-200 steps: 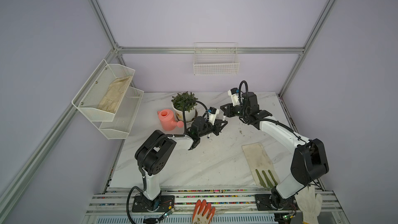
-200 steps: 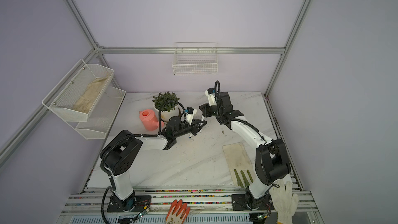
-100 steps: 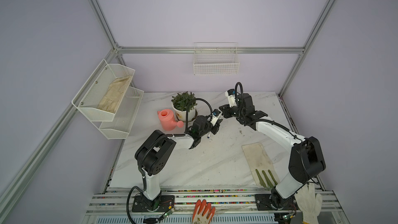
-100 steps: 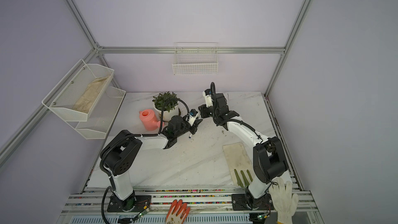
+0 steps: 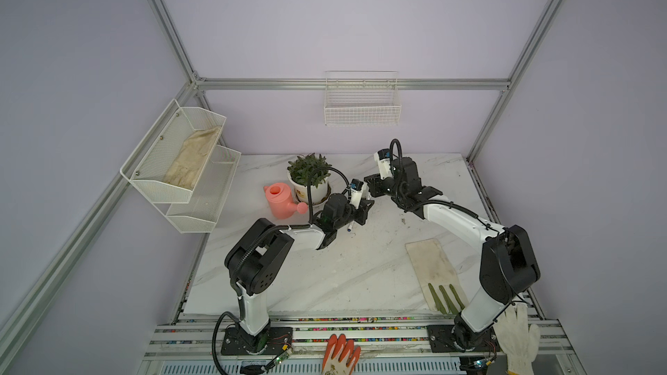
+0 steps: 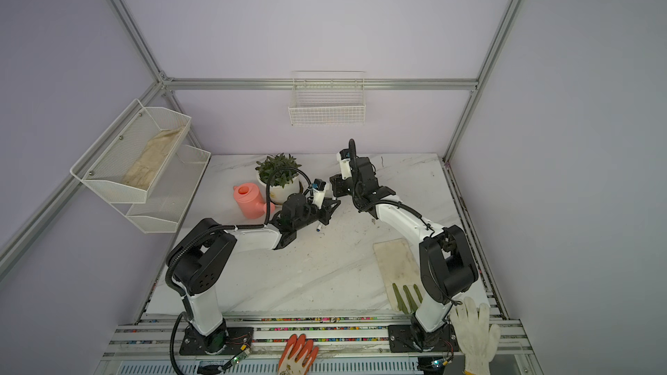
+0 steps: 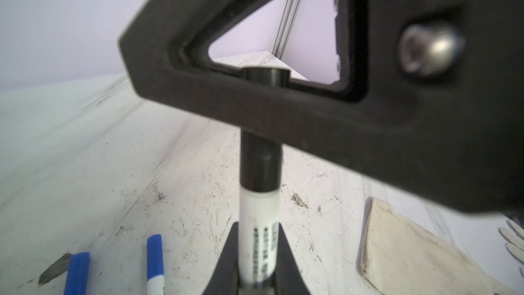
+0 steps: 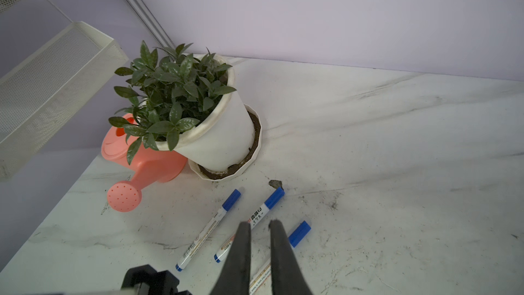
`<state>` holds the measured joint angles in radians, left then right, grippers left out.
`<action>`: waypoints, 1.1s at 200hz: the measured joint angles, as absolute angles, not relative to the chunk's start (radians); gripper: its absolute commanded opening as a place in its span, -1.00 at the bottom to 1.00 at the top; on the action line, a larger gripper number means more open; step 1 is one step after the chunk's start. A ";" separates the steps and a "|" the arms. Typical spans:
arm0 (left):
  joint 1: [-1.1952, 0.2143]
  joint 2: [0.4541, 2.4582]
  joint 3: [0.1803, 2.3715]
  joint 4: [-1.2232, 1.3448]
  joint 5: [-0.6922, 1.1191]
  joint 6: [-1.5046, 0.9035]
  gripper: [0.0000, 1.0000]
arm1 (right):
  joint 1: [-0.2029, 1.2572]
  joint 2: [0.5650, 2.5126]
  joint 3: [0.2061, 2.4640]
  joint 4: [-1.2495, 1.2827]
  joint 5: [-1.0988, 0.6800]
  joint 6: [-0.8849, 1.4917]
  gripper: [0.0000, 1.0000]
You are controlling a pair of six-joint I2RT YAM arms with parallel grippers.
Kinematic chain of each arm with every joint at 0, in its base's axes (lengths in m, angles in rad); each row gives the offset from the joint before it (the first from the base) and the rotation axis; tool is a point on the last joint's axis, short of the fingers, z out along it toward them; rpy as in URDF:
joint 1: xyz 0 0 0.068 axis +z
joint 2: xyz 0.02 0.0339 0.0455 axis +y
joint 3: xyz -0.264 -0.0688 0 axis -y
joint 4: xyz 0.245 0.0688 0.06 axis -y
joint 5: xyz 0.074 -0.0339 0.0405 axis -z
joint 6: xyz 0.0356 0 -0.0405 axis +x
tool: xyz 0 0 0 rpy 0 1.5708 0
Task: Insert pens into pen caps
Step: Put on the pen cap to the pen.
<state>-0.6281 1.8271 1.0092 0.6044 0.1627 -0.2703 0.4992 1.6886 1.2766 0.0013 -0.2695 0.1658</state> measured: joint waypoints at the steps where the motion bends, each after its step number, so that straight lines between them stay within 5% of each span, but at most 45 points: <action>1: -0.628 1.824 1.009 0.602 0.162 -0.270 -1.00 | 0.499 1.688 1.276 0.002 -0.271 0.167 -1.00; 63: -0.670 1.660 0.923 0.515 0.081 -0.232 -1.00 | 0.468 1.620 1.261 0.000 -0.415 0.231 -1.00; 160: -0.806 1.744 0.865 0.601 -0.120 -0.229 -1.00 | 0.430 1.615 1.230 -0.183 -0.456 0.258 -1.00; 220: -0.802 1.780 0.833 0.694 -0.116 -0.289 -1.00 | 0.430 1.613 1.232 -0.204 -0.423 0.289 -0.31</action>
